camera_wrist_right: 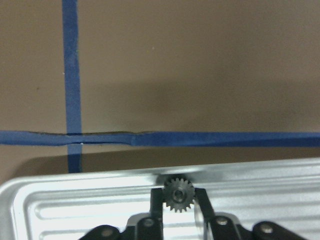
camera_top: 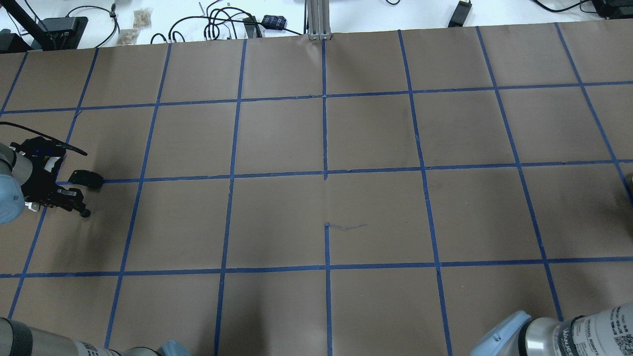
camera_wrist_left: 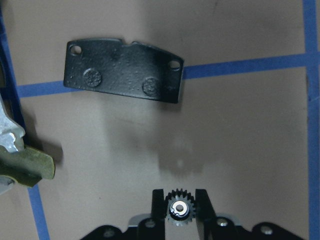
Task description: Place bearing gear from tray to pile
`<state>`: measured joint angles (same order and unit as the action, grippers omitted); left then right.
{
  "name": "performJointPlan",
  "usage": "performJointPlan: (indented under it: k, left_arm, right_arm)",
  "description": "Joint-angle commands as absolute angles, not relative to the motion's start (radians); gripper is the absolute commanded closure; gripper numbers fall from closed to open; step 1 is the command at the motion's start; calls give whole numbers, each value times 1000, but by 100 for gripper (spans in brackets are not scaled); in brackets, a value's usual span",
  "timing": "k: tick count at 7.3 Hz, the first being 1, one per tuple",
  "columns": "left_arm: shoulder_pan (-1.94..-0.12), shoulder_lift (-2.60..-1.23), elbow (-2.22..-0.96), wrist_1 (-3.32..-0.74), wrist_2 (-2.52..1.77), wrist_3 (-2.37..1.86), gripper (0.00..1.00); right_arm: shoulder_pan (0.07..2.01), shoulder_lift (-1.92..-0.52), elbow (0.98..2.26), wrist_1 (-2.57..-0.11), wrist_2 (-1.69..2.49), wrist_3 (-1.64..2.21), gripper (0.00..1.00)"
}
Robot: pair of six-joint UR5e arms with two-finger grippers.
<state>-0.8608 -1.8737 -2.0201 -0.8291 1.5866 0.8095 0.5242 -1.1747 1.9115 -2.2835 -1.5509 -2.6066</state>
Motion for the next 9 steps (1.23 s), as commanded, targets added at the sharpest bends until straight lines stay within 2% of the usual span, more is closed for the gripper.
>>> performJointPlan:
  k: [1,3,5,6,9]
  left_arm:
    - [-857,-1899,-2006,-804,1591,807,48]
    - [-893,-1861,-1975,-837,1580,731,45]
    - [-963,-1832,-1907,-987,1517,593,44]
    - [-1007,-1818,-1882,-1040,1516,528,43]
    - [-1159,-1778,-1879,-1062,1478,285,37]
  right_arm:
    - [531,-1250,1869,-2266,-1543,-2497,100]
    - [572,-1357,1862,-2165,-1490,-2245,100]
    - [751,-1423,1868,-2110,-1491,-1990,100]
    - [876,-1443,1870,-2044,-1490,-1785,99]
    - [1344,-1421,1870,-2052,-1512,-1121,98]
